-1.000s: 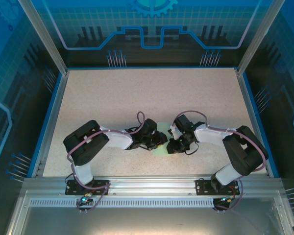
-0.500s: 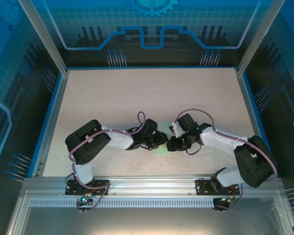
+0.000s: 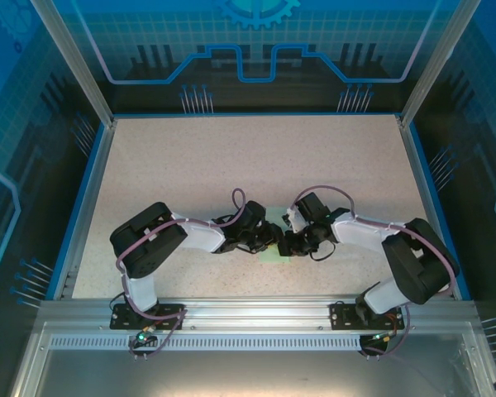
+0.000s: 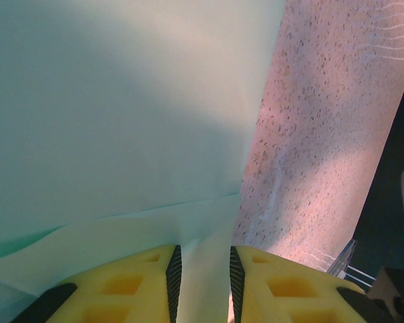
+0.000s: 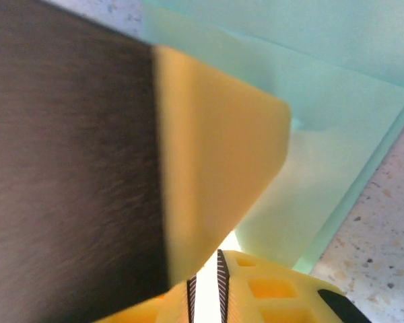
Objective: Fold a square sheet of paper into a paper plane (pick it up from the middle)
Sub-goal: Fold the triangle a second time at the center of the table.
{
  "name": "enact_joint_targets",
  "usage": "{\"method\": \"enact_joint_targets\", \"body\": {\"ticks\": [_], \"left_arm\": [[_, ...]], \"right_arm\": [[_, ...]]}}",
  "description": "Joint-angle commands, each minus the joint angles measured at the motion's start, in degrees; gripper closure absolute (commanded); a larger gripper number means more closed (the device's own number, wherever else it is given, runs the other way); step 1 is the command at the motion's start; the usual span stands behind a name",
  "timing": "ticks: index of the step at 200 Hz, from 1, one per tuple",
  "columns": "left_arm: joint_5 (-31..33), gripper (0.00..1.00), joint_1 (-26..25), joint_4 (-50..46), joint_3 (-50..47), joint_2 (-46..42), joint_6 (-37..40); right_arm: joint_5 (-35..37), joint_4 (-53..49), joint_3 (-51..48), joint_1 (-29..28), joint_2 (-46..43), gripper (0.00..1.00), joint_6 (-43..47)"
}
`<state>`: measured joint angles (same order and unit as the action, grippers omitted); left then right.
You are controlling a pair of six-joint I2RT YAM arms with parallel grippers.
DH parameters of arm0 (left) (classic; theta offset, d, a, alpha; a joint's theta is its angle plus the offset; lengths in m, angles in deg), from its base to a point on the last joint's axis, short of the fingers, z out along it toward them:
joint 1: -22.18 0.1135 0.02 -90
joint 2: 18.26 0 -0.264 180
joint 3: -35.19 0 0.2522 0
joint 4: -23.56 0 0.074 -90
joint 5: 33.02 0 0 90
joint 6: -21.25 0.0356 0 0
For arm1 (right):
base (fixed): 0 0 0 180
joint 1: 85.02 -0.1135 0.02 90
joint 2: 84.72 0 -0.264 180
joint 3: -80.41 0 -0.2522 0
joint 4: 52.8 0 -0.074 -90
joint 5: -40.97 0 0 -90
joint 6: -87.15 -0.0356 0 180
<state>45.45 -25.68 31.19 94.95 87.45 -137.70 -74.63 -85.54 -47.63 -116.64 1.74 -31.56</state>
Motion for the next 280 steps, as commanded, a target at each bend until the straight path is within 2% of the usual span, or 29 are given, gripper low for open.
{"method": "enact_joint_targets", "body": {"ticks": [1, 37, 133, 236, 280], "left_arm": [[1.51, 0.7, -0.49, -2.3, 0.22, 1.25, 0.26], [1.69, 0.7, -0.48, -2.76, 0.41, 1.25, 0.48], [2.02, 0.7, -0.54, -3.48, 0.8, 2.04, 0.57], [1.89, 0.7, -0.49, -3.44, 0.84, 2.04, 0.65], [1.81, 0.7, -0.51, -3.72, 1.08, 2.04, 0.75]], "right_arm": [[1.91, 0.16, -0.07, -0.22, 2.3, 0.82, 0.01], [6.04, -1.61, -0.87, 0.78, 3.85, 0.83, 1.28], [8.33, -6.55, -3.7, 1.69, -0.39, 0.81, -1.57], [7.76, -8.66, -9.17, 2.48, -4.57, 0.78, -5.6], [8.14, -11.44, -10.47, 2.53, -9.1, 0.77, -5.83]]}}
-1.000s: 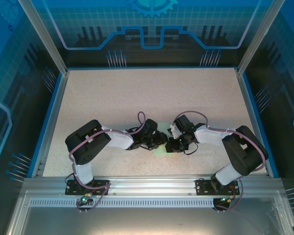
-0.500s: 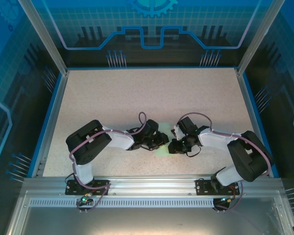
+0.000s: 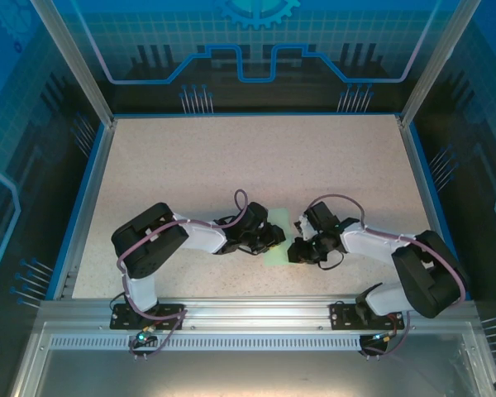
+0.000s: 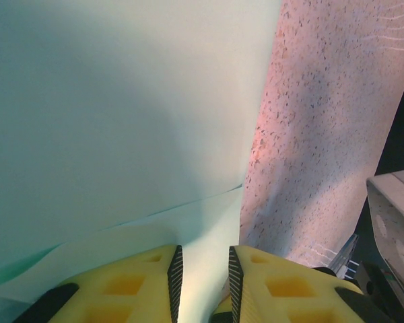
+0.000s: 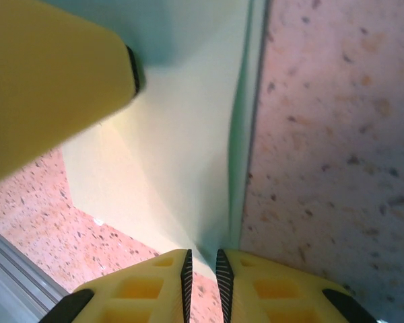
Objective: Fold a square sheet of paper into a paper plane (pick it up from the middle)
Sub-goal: Fold the triangle a second time at the center of the table.
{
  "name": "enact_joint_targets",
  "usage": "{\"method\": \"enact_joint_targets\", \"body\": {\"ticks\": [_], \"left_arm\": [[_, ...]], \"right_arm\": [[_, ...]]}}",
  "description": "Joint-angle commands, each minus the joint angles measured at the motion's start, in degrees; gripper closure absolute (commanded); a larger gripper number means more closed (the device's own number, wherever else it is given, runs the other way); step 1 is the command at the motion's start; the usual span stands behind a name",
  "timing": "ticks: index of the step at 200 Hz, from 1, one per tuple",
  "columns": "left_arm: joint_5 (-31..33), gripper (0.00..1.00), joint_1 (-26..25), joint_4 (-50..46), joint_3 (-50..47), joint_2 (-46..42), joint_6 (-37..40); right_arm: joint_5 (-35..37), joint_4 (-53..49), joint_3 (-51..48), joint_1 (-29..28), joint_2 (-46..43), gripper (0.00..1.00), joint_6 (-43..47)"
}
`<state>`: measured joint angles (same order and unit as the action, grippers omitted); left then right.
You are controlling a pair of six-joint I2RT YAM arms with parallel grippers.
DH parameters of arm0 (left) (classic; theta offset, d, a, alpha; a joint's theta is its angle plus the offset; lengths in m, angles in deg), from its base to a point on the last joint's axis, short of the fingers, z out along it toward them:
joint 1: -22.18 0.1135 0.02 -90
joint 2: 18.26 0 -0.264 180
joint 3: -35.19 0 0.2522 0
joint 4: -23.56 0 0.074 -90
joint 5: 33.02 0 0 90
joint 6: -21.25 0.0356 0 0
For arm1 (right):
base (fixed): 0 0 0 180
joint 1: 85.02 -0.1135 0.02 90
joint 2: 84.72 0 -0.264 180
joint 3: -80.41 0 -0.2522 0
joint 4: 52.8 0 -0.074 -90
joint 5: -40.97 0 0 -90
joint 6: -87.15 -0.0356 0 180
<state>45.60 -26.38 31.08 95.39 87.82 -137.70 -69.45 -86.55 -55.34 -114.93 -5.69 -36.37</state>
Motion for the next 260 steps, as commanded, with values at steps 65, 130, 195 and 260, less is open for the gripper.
{"method": "enact_joint_targets", "body": {"ticks": [65, 130, 195, 260], "left_arm": [[1.18, 0.7, 0.17, -3.68, 1.11, 1.94, 0.83], [1.18, 0.7, 0.22, -3.69, 1.28, 1.8, 0.77], [1.18, 0.7, 0.22, -4.05, 1.89, 1.85, 0.96], [1.35, 0.68, 0.39, -5.3, 2.55, -0.41, 3.07]], "right_arm": [[3.95, -12.12, -1.99, 1.17, -9.83, 0.76, -2.43], [-5.77, -2.94, 3.75, 0.67, -7.93, 0.78, -2.51], [-6.46, 1.6, 6.25, 0.53, 5.56, 0.84, -1.9], [-2.68, 2.6, 0.53, 3.19, 10.19, 0.85, -1.86]]}}
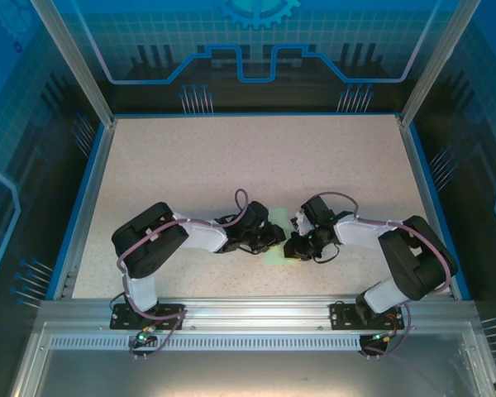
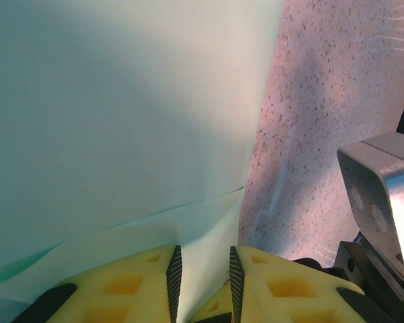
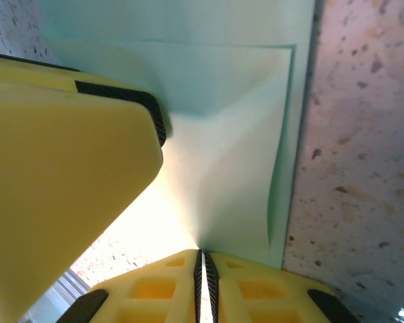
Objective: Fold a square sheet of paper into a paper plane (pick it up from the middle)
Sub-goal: Fold the triangle a second time at the center of the table.
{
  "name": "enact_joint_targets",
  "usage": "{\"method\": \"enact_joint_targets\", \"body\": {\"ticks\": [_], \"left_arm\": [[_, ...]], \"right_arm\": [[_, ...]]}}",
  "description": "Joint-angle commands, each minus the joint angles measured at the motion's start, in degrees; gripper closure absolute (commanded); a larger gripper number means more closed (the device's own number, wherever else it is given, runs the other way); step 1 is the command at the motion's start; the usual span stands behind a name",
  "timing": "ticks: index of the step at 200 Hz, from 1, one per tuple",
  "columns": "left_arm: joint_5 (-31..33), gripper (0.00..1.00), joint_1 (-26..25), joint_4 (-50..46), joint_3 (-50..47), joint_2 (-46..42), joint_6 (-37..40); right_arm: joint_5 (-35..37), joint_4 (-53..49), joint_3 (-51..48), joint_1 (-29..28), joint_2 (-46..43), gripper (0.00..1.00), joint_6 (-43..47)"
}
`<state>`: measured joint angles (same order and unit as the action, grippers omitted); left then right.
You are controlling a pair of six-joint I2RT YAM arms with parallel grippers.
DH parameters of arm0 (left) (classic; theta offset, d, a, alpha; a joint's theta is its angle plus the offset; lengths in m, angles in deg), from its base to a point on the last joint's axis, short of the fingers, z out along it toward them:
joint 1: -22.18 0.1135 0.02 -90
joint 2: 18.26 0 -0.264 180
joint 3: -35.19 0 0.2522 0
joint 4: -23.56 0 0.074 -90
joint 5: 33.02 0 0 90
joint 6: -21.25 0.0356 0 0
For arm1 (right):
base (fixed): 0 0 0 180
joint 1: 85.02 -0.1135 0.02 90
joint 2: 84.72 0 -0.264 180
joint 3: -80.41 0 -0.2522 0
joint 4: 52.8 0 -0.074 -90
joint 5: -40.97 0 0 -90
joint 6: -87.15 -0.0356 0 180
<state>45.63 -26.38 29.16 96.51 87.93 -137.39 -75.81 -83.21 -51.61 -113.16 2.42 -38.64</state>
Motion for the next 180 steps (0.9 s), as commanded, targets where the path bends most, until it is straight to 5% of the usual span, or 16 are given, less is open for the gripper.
{"method": "enact_joint_targets", "body": {"ticks": [1, 73, 180], "left_arm": [[1.33, 0.68, 0.43, -3.5, 1.46, -0.67, 2.83], [0.3, 0.68, 0.74, -1.39, -1.91, -7.03, 1.01], [-1.57, 0.72, -1.06, 9.41, -3.51, 1.47, -3.82]], "right_arm": [[3.68, -0.66, -3.29, 1.47, 2.08, 0.85, 0.39], [2.27, 2.61, -4.27, 1.53, 2.07, 0.86, -0.68], [2.77, 3.11, -4.25, 1.6, 3.28, 0.86, -0.95]]}}
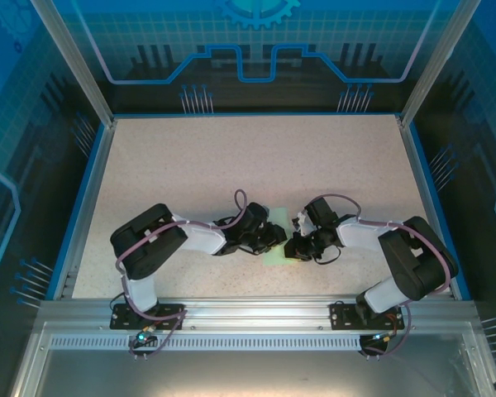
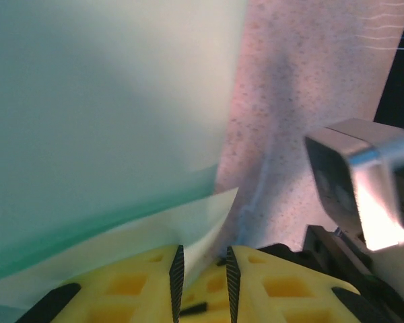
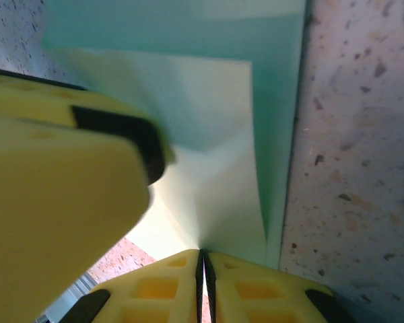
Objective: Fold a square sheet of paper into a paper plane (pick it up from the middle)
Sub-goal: Fold the triangle a second time at the center of the table.
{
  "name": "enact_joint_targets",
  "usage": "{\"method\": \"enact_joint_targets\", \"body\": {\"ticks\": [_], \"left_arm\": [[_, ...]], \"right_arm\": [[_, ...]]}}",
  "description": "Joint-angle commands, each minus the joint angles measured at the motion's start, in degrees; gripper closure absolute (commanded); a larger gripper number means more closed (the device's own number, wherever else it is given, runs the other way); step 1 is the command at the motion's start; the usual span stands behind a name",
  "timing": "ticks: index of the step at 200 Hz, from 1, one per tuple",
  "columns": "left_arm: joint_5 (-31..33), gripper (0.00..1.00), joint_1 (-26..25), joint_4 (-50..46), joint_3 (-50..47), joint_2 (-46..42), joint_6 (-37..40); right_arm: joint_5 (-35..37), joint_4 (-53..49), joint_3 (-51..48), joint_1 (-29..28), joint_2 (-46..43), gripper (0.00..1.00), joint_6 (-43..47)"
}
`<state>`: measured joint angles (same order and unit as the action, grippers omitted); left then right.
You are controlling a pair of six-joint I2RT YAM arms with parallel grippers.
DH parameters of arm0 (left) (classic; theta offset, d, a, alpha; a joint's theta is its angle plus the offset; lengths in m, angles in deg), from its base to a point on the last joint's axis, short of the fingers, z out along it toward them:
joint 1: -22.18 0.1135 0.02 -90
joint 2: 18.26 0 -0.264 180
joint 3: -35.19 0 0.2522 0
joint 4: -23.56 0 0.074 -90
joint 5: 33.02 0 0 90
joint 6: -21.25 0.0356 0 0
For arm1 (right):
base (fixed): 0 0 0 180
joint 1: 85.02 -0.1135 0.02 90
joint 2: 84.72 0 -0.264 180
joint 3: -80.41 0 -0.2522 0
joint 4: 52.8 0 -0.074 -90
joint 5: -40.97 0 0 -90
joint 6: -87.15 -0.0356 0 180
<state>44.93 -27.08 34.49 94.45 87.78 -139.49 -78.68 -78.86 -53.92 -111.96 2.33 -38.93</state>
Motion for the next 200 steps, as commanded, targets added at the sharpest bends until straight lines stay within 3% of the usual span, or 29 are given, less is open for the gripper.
{"method": "enact_joint_targets", "body": {"ticks": [1, 70, 200], "left_arm": [[-0.78, 0.72, -0.34, 4.06, -1.55, 1.63, -1.7], [7.32, 0.7, 2.64, -2.58, -4.49, -2.45, 3.74], [8.74, 0.7, 9.56, -5.02, -6.01, -4.69, 9.08]], "right_arm": [[5.69, -1.24, -1.93, 0.4, 3.38, 0.86, -0.62], [7.02, -2.76, -2.31, 0.4, 3.95, 0.87, -0.31], [6.53, -2.38, -2.54, 0.51, 3.83, 0.88, -0.22]]}}
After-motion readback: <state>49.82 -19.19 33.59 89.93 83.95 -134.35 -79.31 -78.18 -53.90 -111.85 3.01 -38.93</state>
